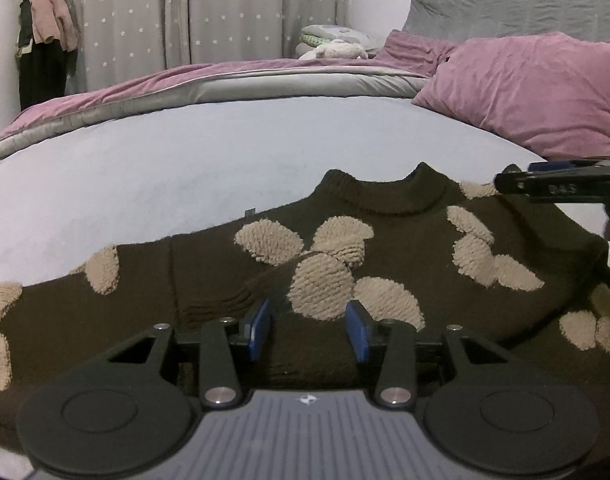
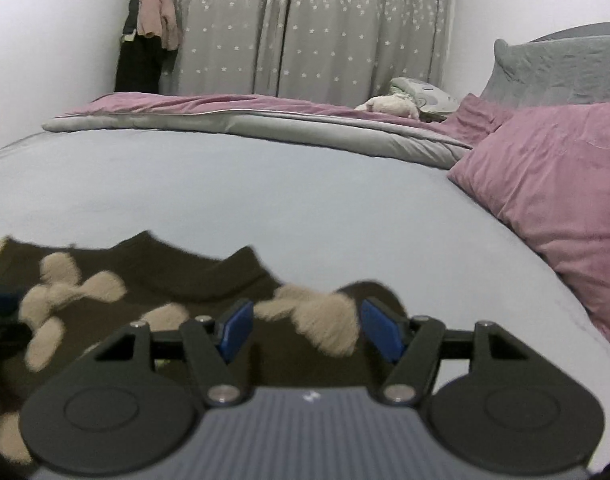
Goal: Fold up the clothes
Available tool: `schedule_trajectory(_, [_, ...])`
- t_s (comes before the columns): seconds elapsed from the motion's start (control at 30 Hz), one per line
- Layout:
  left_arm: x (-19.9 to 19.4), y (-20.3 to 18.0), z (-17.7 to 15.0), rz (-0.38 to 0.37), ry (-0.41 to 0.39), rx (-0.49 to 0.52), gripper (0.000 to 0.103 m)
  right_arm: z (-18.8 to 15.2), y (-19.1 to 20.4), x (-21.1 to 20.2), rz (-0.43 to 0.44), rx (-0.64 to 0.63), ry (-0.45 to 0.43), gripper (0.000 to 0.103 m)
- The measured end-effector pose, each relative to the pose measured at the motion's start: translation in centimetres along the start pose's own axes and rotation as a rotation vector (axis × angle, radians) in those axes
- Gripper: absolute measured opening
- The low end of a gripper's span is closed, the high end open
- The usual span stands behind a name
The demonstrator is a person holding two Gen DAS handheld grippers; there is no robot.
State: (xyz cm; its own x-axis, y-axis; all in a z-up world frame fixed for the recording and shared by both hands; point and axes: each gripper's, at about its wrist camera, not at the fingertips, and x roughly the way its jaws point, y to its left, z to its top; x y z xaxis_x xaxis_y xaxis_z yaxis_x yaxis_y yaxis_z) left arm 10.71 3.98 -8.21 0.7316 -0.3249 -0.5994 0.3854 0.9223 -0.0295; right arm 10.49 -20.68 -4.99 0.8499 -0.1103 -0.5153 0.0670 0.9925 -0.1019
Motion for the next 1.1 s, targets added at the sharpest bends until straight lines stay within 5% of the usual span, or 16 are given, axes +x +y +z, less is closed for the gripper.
schedule_trajectory(0.47, [-0.2, 0.7, -0.3, -0.023, 0.002, -0.015, 0.044, -1.6, -2.0, 6.1, 0.045, 0.048, 0.117, 0.068])
schedule_trajectory(0.67, [-1.1, 0.5, 0.1, -0.013, -0.006, 0.006, 0.044, -0.6, -3.2, 3.0, 0.096, 0.119, 0.116, 0.075])
schedule_trajectory(1.1, [-2.0, 1.7, 0.3, -0.033, 0.012, -0.083, 0.044, -3.6, -2.1, -2.6, 0.111, 0.116, 0.189, 0.067])
